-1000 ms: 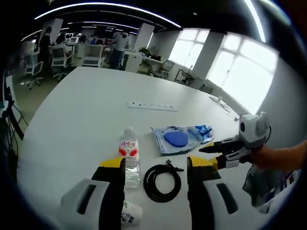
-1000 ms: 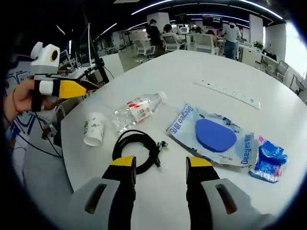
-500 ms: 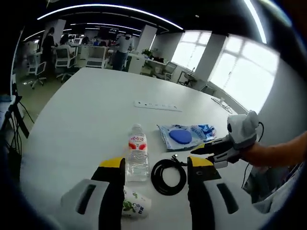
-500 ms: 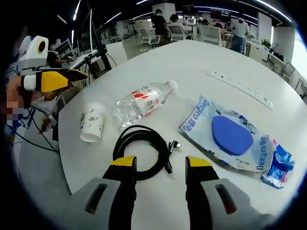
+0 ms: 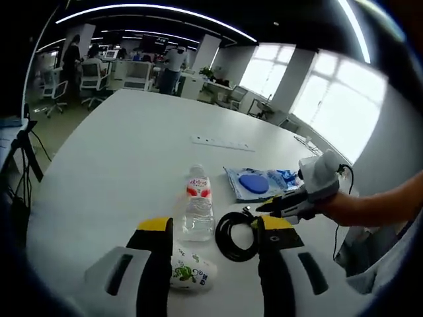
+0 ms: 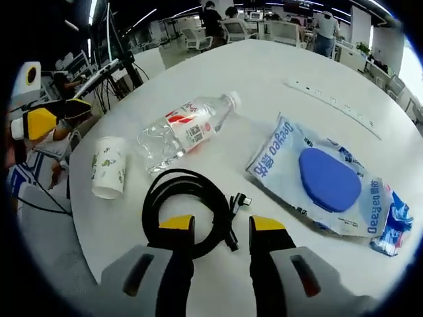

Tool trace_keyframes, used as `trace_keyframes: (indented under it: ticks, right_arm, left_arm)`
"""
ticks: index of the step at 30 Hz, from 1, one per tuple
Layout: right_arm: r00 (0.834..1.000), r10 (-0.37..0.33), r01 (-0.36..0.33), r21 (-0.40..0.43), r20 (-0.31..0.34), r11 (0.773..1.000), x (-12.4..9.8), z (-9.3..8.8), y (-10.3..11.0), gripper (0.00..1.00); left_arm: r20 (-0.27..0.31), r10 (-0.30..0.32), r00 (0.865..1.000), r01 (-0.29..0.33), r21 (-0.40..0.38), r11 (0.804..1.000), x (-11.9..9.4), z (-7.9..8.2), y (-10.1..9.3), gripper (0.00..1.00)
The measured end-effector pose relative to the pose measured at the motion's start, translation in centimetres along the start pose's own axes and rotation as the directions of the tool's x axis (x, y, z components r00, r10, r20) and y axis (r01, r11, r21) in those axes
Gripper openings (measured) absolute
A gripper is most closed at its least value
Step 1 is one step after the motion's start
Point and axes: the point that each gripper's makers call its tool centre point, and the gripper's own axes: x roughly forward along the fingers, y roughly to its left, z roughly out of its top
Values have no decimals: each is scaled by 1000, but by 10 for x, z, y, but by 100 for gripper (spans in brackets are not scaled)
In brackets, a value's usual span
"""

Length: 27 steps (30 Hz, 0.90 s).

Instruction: Arrange the tabletop items into an orderly group along one side of the table until the central work area is clear of visible clutter.

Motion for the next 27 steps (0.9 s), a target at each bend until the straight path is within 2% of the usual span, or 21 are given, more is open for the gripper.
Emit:
trace_keyframes:
  ticks: [13,16,19,21,27]
  right_arm:
    - [999,-28,28,1,-40,1000,12,-9,-3,14]
    - [998,-48,48,0,-41,999,14,-9,-6,13]
    - [997,-63,61,-37,-41,997,15,-10,-7,12]
    - [996,-72,71,-22,-43,997,15,-9,-8,11]
    - [998,-59,58,-28,-30,998,14,-9,-8,8]
  left_arm:
    - [1,-7,1000,7,2,1000,0,-4,-3,50]
    - [-4,-8,1000,8,0,1000,1,-7,-3,49]
    - [-8,-5,1000,5,-1,1000,1,-9,-2,49]
    - [-7,-7,1000,6,-3,1000,1,-8,-3,49]
    - [-12,-8,1000,8,5,1000,2,-8,-6,49]
